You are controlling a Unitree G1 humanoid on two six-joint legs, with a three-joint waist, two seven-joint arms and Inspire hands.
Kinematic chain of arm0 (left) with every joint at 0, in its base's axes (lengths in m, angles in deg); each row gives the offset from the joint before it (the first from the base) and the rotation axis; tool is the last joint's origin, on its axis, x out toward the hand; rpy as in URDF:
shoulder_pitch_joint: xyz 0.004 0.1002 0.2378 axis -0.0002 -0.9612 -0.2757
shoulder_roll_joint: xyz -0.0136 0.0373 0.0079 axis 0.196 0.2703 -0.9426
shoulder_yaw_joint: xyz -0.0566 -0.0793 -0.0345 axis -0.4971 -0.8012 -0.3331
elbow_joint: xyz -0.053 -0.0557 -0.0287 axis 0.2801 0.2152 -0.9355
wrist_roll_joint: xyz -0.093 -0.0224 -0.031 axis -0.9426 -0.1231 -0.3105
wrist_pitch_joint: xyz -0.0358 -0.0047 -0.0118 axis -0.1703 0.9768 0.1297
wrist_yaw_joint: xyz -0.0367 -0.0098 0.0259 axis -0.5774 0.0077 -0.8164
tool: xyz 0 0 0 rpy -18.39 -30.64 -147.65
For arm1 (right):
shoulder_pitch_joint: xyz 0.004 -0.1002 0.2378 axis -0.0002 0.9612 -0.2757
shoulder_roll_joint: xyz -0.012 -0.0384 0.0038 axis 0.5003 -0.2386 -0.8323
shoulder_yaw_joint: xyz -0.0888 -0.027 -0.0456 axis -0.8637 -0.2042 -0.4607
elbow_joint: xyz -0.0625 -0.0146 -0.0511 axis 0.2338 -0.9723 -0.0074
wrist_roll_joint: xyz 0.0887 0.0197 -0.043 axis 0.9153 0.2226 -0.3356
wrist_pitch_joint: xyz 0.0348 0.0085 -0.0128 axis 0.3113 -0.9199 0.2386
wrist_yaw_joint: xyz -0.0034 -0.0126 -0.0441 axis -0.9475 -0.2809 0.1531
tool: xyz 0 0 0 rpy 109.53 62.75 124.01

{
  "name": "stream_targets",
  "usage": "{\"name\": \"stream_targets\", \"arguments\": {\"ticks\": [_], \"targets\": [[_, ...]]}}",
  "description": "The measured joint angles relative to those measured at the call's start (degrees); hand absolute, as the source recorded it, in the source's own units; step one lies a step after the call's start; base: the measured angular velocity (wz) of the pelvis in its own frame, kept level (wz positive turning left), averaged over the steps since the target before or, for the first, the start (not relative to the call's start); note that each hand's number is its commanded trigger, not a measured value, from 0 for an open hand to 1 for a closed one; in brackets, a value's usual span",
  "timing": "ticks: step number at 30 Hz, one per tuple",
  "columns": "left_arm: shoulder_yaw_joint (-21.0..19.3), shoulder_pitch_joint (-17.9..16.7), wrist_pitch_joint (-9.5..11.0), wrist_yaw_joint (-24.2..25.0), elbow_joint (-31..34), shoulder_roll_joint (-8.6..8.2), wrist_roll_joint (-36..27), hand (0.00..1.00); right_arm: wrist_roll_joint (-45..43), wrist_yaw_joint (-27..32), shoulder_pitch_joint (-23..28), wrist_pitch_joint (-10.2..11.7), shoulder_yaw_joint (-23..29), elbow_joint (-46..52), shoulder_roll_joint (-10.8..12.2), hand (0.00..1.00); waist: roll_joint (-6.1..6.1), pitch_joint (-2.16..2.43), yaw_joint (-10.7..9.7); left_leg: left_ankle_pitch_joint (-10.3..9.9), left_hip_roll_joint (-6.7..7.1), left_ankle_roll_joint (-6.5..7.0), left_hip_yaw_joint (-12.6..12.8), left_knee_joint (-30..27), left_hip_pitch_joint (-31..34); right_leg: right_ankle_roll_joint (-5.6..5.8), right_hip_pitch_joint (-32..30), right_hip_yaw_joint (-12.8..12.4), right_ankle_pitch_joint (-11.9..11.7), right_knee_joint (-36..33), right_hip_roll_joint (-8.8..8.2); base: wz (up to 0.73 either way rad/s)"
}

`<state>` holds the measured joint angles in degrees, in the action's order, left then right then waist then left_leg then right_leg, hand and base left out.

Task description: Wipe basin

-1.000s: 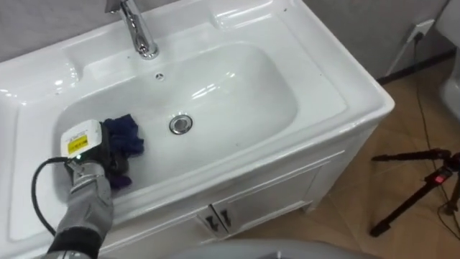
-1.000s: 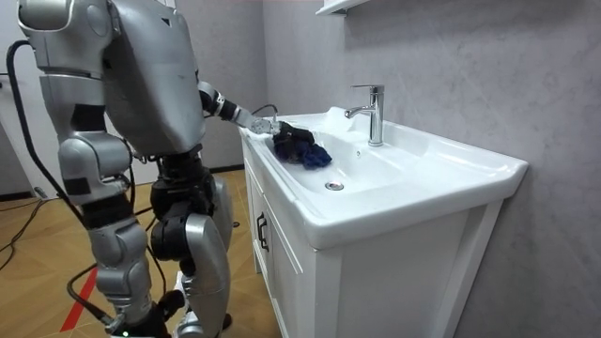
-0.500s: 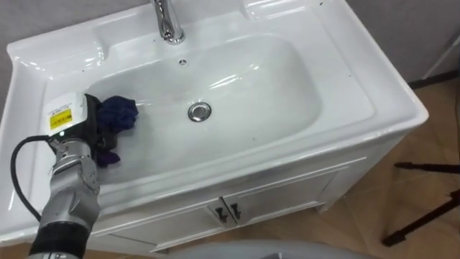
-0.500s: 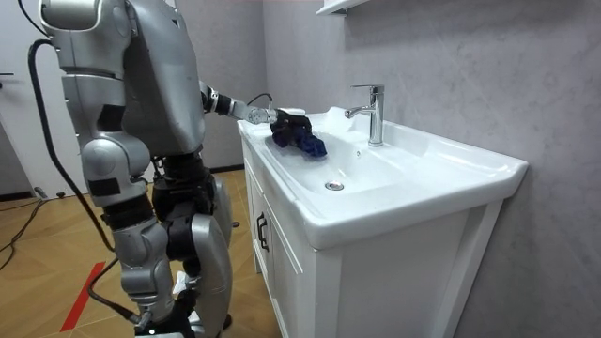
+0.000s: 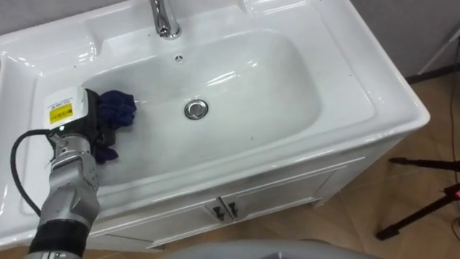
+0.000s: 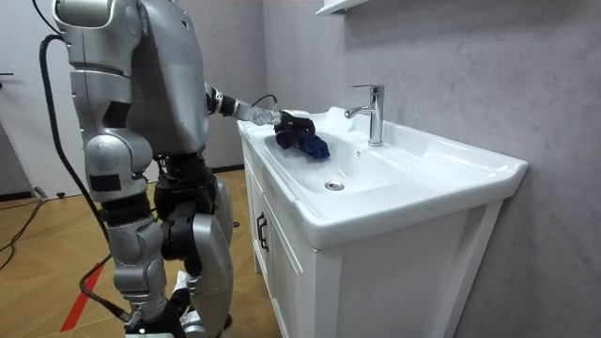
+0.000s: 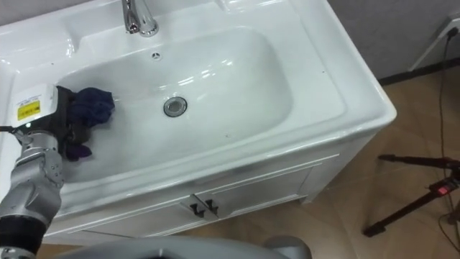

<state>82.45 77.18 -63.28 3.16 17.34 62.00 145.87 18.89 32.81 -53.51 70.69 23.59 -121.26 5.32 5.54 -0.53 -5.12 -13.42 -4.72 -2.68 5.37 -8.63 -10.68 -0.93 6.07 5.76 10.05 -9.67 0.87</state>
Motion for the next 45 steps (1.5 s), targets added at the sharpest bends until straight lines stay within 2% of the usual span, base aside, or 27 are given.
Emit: {"name": "stream_targets", "arguments": {"ticks": [3,6,7,8,11,12,15,16,18,21,24,27,31,33,37,41,45], "targets": [[2.03,-0.05,-1.31,1.53,-0.69,0.00,-0.05,1.00,0.22,0.21,0.12,-0.16,-0.02,-0.27,-0.02,0.00,-0.48,-0.18,-0.62,-0.01,0.20,0.01,0.12,-0.09,-0.38,0.20,0.23,-0.57,0.13,0.15,-0.16,0.00],[4.99,-0.12,-1.34,2.77,-3.17,-0.23,-0.03,1.00,0.00,0.29,0.21,-0.47,-0.53,-0.43,0.14,0.00,-0.35,-0.08,-1.26,-0.01,0.40,0.01,0.80,-0.09,-0.89,0.43,0.28,-0.89,0.25,0.00,-0.32,-0.05],[5.64,-0.18,-1.38,2.83,-3.52,-0.37,0.01,1.00,-0.04,0.31,0.14,-0.64,-0.56,-0.43,0.20,0.00,-0.65,-0.15,-1.40,-0.01,0.43,0.01,0.89,-0.08,-0.94,0.45,0.29,-0.97,0.24,-0.01,-0.33,-0.11],[6.68,-0.64,-1.73,2.92,-3.62,-0.82,-0.01,1.00,-0.13,0.59,0.21,-0.68,-0.50,-0.43,0.35,0.00,-0.36,0.06,-2.04,-0.01,0.46,0.01,0.89,-0.04,-0.93,0.49,0.39,-1.04,0.22,-0.04,-0.34,-0.04],[8.76,-1.05,-1.76,2.42,-5.98,-2.26,-0.14,1.00,-0.22,1.14,0.58,-0.69,-1.74,-0.42,0.73,0.00,-0.60,0.18,-3.76,0.00,0.45,0.01,0.92,-0.01,-1.72,0.49,1.29,-1.15,0.23,-0.15,-0.35,-0.04],[8.81,-0.79,-1.78,1.88,-7.70,-3.51,-0.16,1.00,-0.17,1.40,0.71,-0.74,-2.33,-0.43,1.07,0.00,-0.69,0.18,-4.25,0.00,0.40,0.01,1.19,0.04,-2.41,0.46,1.92,-1.40,0.25,-0.08,-0.25,-0.12],[8.92,0.19,-2.02,0.28,-10.46,-6.54,-0.24,1.00,-0.15,2.11,1.07,-1.38,-4.35,-0.01,1.74,0.00,-0.93,0.20,-4.24,-0.01,0.37,0.01,2.50,0.06,-3.91,0.44,2.43,-2.77,0.48,-0.17,-0.09,-0.22],[9.04,0.43,-2.01,0.04,-10.87,-6.79,-0.24,1.00,-0.19,2.17,1.21,-1.54,-4.36,0.33,1.89,0.00,-1.07,0.24,-4.41,-0.01,0.38,0.01,2.52,0.05,-3.97,0.46,2.44,-2.89,0.55,-0.18,-0.07,-0.11],[9.84,1.64,-2.17,-1.40,-12.56,-7.16,-0.40,1.00,-0.50,2.17,1.40,-2.06,-4.35,0.82,2.62,0.00,-2.16,0.35,-5.52,-0.01,0.40,0.01,2.68,0.06,-3.92,0.52,2.18,-3.37,0.80,-0.33,-0.02,0.03],[9.83,2.32,-3.36,-2.20,-12.87,-7.91,-0.54,1.00,-2.86,2.04,1.34,-3.44,-4.35,1.08,3.32,0.00,-3.40,0.51,-5.75,-0.01,0.33,0.01,3.54,0.06,-4.00,0.58,1.97,-4.02,0.71,-0.39,0.10,-0.07],[9.88,2.36,-3.38,-2.22,-12.26,-8.73,-0.73,1.00,-4.02,1.09,1.64,-4.23,-4.36,1.22,3.73,0.00,-4.10,0.66,-6.05,-0.01,0.39,0.02,3.98,0.19,-4.01,0.72,1.79,-4.20,0.48,-0.37,0.05,-0.07],[10.02,3.08,-3.42,-2.03,-12.39,-9.10,-2.39,1.00,-4.12,-0.21,1.65,-4.47,-4.32,1.37,4.15,0.00,-4.54,0.65,-7.53,-0.01,0.38,0.02,4.03,0.39,-3.98,0.76,1.81,-4.22,0.32,-0.24,0.03,0.02],[11.56,4.43,-4.42,-0.99,-12.44,-10.20,-4.56,1.00,-4.13,0.00,1.48,-5.06,-4.35,2.19,4.64,0.00,-4.58,0.59,-9.01,-0.01,0.40,0.02,4.02,0.51,-3.79,0.76,1.54,-4.21,0.22,-0.14,0.02,0.00],[13.72,5.77,-5.33,-0.79,-12.42,-11.33,-6.85,1.00,-4.08,-0.05,1.53,-5.76,-5.46,2.58,4.82,0.00,-4.52,0.56,-9.86,-0.01,0.44,0.02,4.13,0.53,-3.51,0.77,1.26,-4.13,0.23,-0.19,-0.03,0.00],[17.53,8.60,-5.43,0.98,-12.42,-12.48,-9.56,1.00,-4.12,-0.80,1.45,-6.42,-6.46,2.52,4.82,0.00,-4.24,0.39,-10.91,-0.01,0.44,0.02,4.20,0.52,-2.89,0.79,0.74,-4.11,0.23,-0.16,-0.02,0.00],[21.61,11.76,-5.43,3.04,-12.30,-13.18,-12.74,1.00,-4.02,-1.28,0.37,-6.81,-7.21,2.36,4.77,0.00,-3.54,-0.02,-12.60,-0.01,0.44,0.02,4.26,0.50,-2.74,0.78,0.63,-4.23,0.24,-0.10,-0.03,-0.01],[24.35,15.45,-5.72,4.99,-11.69,-13.99,-16.01,1.00,-4.08,-1.22,-1.50,-6.79,-7.29,1.99,4.74,0.00,-3.31,0.04,-13.94,-0.01,0.44,0.02,4.32,0.39,-1.92,0.77,0.37,-4.02,0.24,-0.23,-0.10,0.01]]}}
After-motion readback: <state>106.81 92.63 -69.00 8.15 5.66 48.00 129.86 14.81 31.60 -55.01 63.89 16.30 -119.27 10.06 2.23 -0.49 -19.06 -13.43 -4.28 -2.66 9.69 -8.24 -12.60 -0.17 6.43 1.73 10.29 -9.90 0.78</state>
